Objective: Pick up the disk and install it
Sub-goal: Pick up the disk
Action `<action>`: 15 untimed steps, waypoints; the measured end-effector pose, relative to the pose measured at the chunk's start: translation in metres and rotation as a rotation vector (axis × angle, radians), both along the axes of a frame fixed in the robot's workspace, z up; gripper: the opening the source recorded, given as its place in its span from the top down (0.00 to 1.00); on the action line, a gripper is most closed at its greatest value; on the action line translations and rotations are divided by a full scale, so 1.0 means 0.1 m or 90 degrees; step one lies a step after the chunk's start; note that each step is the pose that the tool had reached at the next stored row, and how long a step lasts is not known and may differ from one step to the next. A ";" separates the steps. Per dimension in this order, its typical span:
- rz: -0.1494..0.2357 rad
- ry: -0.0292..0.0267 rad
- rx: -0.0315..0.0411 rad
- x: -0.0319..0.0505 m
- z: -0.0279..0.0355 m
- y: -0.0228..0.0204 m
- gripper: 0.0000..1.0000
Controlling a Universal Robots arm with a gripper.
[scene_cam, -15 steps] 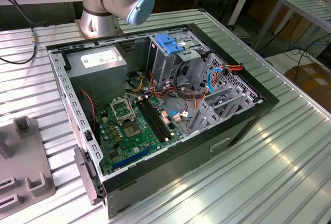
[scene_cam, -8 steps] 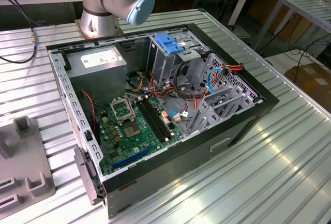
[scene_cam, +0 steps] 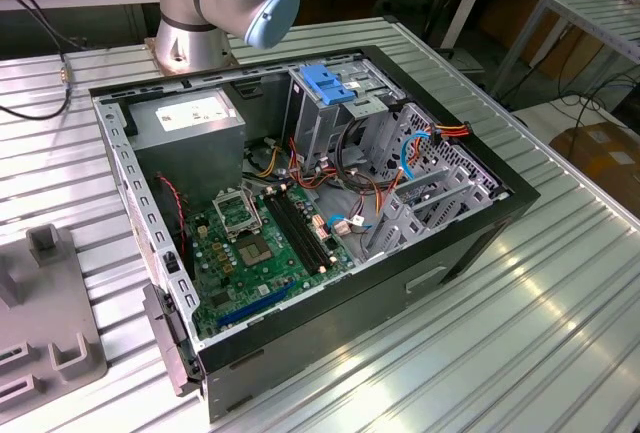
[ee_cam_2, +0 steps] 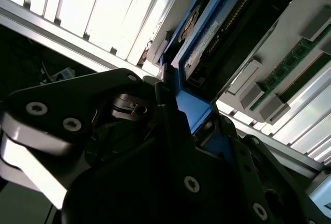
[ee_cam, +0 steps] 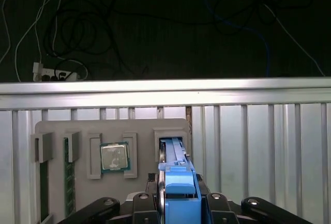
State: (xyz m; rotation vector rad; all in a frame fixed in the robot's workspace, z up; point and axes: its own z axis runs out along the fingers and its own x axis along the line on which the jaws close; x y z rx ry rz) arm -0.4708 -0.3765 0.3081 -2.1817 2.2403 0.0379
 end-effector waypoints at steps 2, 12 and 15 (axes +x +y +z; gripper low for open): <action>0.000 0.0000 0.0000 0.000 0.020 0.000 0.63; 0.000 0.0001 0.0000 0.000 0.130 0.000 0.63; 0.000 0.0000 0.0000 0.000 0.178 0.000 0.63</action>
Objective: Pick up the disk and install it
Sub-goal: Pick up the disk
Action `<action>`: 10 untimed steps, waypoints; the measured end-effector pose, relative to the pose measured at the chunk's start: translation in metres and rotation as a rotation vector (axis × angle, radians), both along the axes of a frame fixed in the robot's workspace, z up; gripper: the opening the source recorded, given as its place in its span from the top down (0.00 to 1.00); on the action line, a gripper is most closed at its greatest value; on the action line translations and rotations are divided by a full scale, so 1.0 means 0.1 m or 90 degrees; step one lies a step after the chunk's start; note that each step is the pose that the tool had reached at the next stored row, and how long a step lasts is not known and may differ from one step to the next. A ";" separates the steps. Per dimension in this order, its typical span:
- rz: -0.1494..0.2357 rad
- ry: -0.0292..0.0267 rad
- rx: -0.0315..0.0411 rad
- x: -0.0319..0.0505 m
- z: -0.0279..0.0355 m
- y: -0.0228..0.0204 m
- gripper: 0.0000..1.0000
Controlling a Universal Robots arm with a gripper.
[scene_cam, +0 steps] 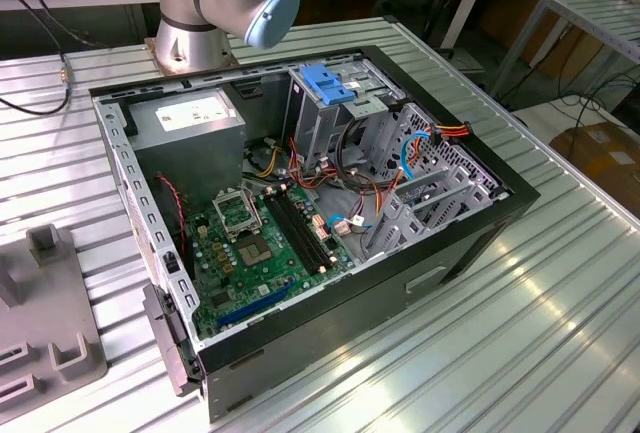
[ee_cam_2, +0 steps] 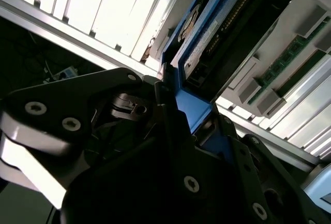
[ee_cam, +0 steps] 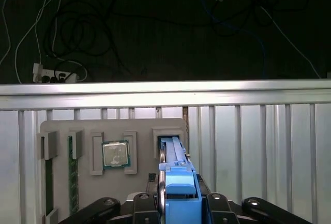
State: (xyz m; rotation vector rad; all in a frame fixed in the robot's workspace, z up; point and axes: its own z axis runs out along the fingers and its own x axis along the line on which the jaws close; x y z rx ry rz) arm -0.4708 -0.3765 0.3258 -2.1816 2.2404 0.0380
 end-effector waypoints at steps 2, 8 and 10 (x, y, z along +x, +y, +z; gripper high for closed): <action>0.000 0.0000 0.0000 0.000 0.028 0.000 0.63; 0.000 0.0001 0.0001 0.000 0.120 0.000 0.63; 0.000 0.0001 0.0001 0.000 0.149 0.000 0.63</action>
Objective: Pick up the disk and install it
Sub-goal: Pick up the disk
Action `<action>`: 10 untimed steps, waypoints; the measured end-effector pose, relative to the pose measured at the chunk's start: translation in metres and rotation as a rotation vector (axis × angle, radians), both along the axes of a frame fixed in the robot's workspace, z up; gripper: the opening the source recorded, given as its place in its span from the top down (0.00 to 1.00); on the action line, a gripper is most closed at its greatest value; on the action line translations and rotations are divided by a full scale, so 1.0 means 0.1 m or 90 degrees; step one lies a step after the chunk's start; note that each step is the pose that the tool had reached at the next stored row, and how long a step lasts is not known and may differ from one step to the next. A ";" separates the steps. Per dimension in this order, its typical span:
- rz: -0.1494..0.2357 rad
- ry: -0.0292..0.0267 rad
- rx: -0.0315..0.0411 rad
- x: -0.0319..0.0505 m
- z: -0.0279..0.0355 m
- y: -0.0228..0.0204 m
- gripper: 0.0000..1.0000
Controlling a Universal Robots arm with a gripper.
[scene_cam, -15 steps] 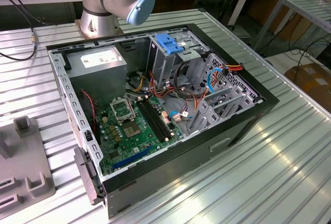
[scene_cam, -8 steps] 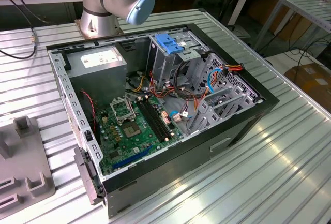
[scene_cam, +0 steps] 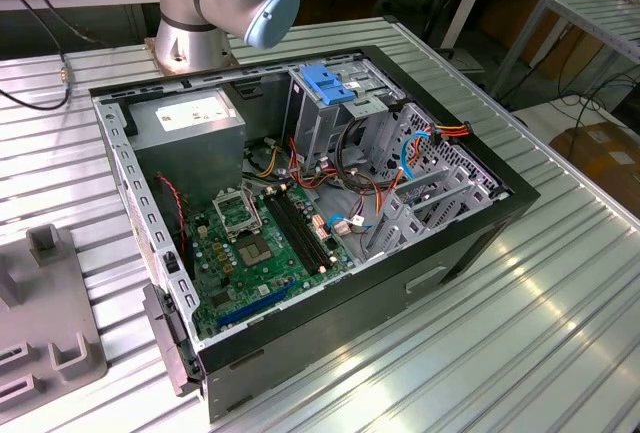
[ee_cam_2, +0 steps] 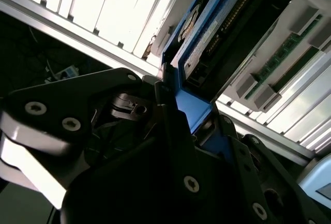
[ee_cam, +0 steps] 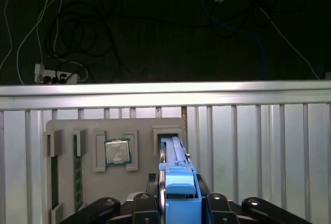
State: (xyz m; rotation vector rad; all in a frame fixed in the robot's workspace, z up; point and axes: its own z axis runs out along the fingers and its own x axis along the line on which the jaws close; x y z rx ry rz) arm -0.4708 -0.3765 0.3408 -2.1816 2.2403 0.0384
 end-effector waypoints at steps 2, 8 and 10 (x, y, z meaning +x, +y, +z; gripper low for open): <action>0.000 0.0001 0.0000 0.001 0.029 0.000 0.63; 0.000 0.0002 0.0004 0.000 0.151 0.000 0.63; 0.000 0.0003 0.0006 0.001 0.177 0.000 0.63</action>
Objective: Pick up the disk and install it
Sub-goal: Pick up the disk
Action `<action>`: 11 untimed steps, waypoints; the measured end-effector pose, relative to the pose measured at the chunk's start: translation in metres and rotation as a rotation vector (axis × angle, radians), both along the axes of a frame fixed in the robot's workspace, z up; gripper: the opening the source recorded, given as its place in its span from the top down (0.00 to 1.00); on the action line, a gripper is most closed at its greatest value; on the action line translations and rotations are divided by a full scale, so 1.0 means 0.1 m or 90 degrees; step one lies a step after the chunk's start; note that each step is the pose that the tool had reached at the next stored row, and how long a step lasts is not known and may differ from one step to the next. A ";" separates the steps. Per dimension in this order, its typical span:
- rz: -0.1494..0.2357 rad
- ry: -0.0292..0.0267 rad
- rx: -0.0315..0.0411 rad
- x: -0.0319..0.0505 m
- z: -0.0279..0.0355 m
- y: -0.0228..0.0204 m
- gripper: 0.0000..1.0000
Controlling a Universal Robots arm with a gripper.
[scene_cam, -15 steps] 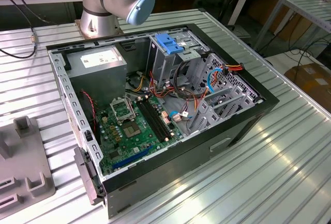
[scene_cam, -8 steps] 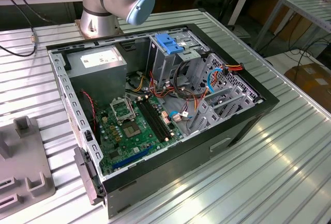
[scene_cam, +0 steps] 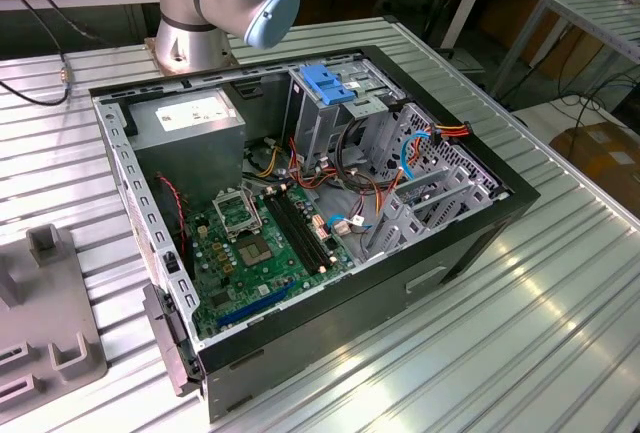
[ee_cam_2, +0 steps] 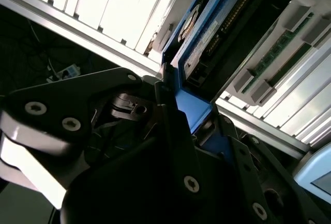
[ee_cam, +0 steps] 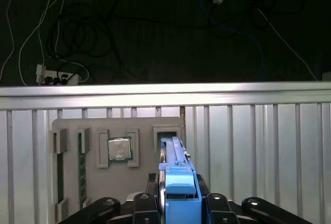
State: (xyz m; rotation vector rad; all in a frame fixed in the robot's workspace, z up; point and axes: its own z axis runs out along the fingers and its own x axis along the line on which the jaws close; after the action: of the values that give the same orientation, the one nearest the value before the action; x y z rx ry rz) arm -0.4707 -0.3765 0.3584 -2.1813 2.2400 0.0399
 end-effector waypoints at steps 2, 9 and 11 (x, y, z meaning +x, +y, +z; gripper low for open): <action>0.000 0.0000 0.0002 0.000 0.028 0.000 0.63; 0.000 0.0000 0.0004 0.000 0.127 0.000 0.63; 0.000 0.0001 0.0004 0.000 0.150 0.000 0.63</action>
State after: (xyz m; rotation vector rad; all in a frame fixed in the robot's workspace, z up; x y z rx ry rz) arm -0.4707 -0.3765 0.3735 -2.1810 2.2398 0.0408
